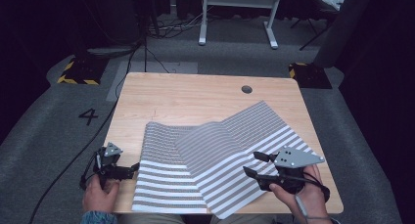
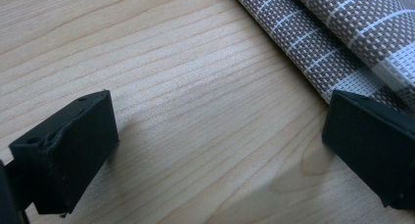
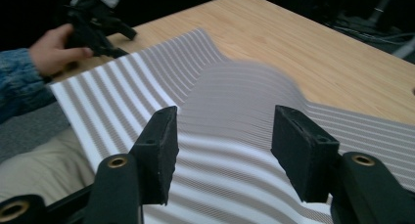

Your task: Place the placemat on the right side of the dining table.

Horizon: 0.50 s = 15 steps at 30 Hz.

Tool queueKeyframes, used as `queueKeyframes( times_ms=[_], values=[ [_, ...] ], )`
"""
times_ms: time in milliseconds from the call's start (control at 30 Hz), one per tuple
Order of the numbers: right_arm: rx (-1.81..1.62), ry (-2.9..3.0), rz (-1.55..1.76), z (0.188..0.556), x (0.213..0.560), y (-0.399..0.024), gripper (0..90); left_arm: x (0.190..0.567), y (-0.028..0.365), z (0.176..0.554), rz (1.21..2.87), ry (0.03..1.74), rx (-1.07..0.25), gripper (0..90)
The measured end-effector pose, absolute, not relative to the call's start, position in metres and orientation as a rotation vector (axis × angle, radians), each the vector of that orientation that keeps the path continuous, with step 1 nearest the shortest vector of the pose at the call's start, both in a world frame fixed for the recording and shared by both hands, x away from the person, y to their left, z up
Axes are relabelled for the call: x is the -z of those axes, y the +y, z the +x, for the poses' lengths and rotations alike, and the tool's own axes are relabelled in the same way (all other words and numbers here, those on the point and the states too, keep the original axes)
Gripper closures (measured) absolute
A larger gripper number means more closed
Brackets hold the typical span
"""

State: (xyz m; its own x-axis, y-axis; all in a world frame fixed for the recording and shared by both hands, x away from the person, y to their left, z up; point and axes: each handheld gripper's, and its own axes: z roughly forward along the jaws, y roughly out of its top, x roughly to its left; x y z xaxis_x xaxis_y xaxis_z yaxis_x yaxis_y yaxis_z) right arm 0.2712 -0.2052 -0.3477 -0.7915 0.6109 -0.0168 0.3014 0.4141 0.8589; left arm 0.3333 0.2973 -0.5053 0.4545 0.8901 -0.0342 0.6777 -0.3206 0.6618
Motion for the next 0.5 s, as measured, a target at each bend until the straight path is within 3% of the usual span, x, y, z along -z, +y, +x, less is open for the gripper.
queueKeyframes(
  times_ms=[500],
  values=[
    [-1.015, 2.27, 1.209, 0.322, 0.437, -0.27, 29.3, 0.505, 0.297, 0.333, 2.098, 1.304, -0.453, 0.2]
  ],
)
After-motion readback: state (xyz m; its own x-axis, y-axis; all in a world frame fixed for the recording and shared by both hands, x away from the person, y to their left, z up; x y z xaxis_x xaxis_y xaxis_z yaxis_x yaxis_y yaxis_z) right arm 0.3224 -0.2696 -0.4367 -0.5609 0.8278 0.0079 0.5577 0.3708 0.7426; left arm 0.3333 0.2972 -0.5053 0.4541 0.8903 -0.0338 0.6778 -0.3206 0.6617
